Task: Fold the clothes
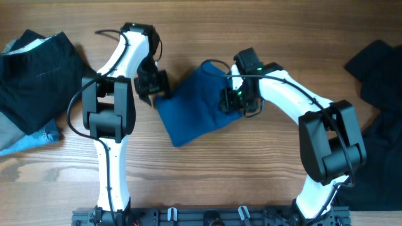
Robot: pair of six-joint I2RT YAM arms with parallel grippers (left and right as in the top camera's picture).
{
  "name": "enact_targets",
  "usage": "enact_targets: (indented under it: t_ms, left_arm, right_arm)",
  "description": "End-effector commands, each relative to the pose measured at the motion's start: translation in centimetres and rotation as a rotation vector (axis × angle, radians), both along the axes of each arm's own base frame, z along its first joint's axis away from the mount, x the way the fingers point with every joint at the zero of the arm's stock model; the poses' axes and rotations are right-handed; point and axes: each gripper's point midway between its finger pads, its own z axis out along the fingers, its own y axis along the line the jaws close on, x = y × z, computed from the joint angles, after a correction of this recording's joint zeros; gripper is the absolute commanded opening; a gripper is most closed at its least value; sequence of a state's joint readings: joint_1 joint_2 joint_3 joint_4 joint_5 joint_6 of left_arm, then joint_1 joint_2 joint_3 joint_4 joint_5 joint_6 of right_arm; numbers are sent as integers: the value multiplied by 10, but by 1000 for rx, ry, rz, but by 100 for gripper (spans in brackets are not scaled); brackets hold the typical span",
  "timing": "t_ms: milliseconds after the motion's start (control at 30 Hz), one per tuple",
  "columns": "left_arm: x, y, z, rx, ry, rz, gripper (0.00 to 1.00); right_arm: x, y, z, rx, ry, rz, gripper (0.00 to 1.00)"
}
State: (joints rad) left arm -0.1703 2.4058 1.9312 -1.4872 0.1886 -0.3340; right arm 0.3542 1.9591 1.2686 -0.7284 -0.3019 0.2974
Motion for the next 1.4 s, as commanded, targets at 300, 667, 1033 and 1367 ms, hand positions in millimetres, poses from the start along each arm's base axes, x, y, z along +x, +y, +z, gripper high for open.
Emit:
enact_targets:
  t_ms: [300,667,1033,1367]
  left_arm:
    - [-54,-16,28,18,160,-76,54]
    - [30,-43,69,-430,-275,-88,78]
    - [81,-86,83,-724,-576,-265,100]
    - [68,-125,35,-759,-478,-305,100]
  right_arm:
    - [78,-93,52,-270,-228,-110,72]
    - [34,-97,95,-250,-148,-145,73]
    - [-3,-91,67,-213,-6,-111,74]
    - [-15,-93,51,-219,29,-107,74]
